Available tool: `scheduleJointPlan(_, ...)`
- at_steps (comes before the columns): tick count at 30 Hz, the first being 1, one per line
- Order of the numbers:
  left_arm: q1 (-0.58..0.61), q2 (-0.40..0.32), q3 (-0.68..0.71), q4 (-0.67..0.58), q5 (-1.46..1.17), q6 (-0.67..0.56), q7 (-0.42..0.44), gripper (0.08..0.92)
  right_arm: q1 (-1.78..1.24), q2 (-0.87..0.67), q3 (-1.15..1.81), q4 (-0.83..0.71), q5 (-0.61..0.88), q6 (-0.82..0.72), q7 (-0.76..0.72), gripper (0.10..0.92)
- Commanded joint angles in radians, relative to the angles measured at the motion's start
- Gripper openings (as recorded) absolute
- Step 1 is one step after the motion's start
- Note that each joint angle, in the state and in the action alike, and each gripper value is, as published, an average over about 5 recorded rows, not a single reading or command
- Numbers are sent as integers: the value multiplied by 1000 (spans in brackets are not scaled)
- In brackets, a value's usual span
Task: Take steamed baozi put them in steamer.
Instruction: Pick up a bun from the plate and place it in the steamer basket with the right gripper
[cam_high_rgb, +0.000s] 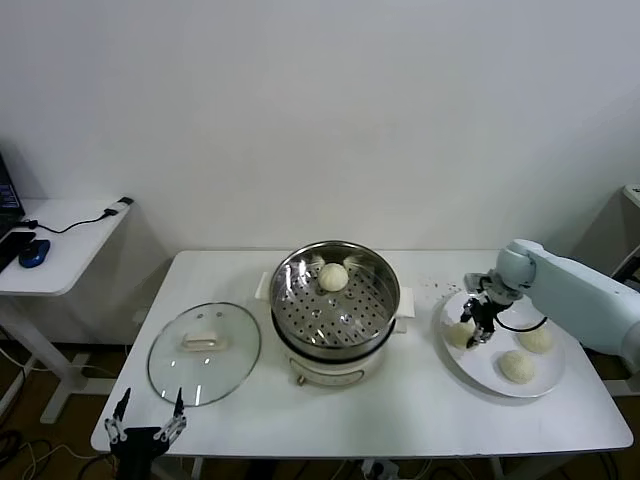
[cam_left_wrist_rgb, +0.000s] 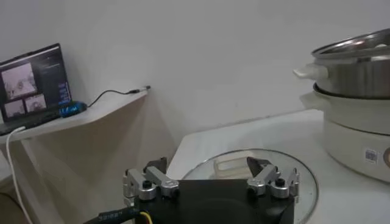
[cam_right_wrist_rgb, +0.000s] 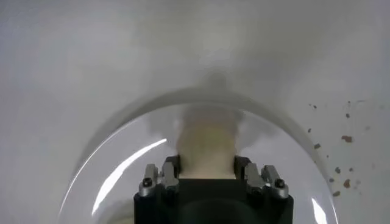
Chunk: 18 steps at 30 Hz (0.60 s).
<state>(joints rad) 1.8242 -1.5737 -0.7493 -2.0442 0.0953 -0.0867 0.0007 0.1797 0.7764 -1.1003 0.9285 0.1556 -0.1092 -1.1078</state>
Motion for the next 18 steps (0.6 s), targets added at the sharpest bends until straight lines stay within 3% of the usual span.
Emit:
scheduleJointPlan(1, -1, 3, 8, -2, -1, 2, -1, 823, 161, -48, -111, 64, 107, -17, 1, 570)
scheduleJointPlan(7, -1, 10, 20, -9, -1, 2, -1, 823, 502, -29, -370, 150, 340, -49, -2, 570)
scheduleJointPlan(18, 3, 15, 31, -5, 2, -4, 3, 823, 803, 244, -580, 177, 729, -115, 19, 570)
